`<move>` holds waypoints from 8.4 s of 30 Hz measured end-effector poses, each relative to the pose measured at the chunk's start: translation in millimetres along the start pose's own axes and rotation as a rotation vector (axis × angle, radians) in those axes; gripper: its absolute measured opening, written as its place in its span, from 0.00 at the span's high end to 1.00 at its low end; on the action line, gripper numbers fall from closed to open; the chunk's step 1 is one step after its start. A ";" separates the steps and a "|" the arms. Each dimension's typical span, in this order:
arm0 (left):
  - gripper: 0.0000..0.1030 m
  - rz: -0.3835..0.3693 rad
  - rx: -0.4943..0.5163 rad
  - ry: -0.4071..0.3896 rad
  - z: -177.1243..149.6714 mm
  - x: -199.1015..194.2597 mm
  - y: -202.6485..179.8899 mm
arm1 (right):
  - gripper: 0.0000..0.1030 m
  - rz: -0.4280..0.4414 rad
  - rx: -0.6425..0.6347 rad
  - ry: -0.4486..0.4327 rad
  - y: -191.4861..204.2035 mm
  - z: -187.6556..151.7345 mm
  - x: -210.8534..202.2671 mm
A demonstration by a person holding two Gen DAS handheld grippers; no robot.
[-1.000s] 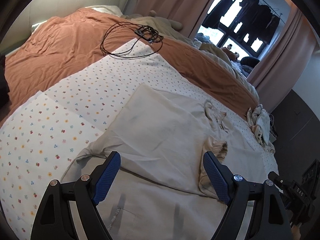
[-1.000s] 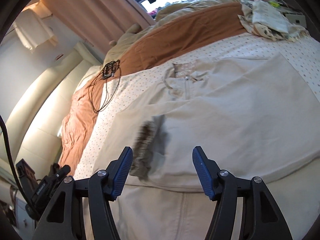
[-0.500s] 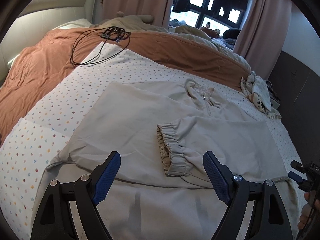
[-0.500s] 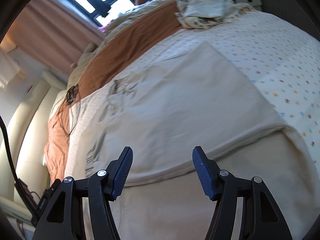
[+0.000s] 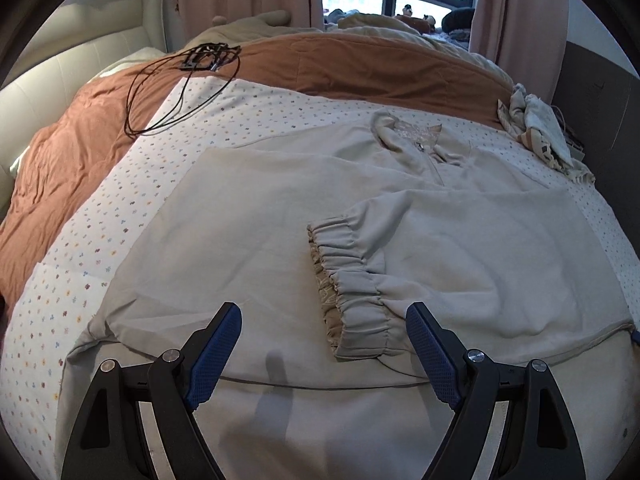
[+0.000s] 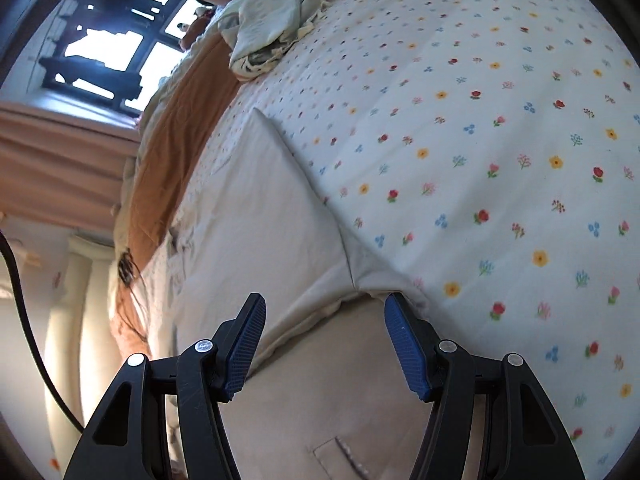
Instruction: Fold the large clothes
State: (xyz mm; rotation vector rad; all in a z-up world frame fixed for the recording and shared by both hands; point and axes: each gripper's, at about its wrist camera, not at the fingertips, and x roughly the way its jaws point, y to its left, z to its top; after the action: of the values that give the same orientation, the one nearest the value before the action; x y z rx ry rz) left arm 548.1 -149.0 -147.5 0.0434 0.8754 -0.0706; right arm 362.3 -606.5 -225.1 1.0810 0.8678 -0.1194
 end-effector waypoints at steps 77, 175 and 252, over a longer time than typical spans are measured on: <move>0.02 -0.125 -0.339 -0.288 -250.1 -344.8 163.8 | 0.00 0.109 -0.229 -0.183 -58.5 -236.4 -248.2; 0.96 -0.638 -0.574 0.016 -170.2 -247.3 203.5 | 0.84 0.370 -0.187 -0.045 -35.9 -183.1 -184.9; 0.69 -0.416 -0.493 0.186 44.9 -20.7 186.5 | 0.38 0.086 -0.343 -0.099 128.3 -12.6 -9.2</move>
State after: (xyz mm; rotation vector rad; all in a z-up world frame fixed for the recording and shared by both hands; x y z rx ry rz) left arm 584.1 34.9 -101.1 -0.6029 1.0570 -0.2398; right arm 411.0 -535.3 -128.8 0.7828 0.7207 0.0467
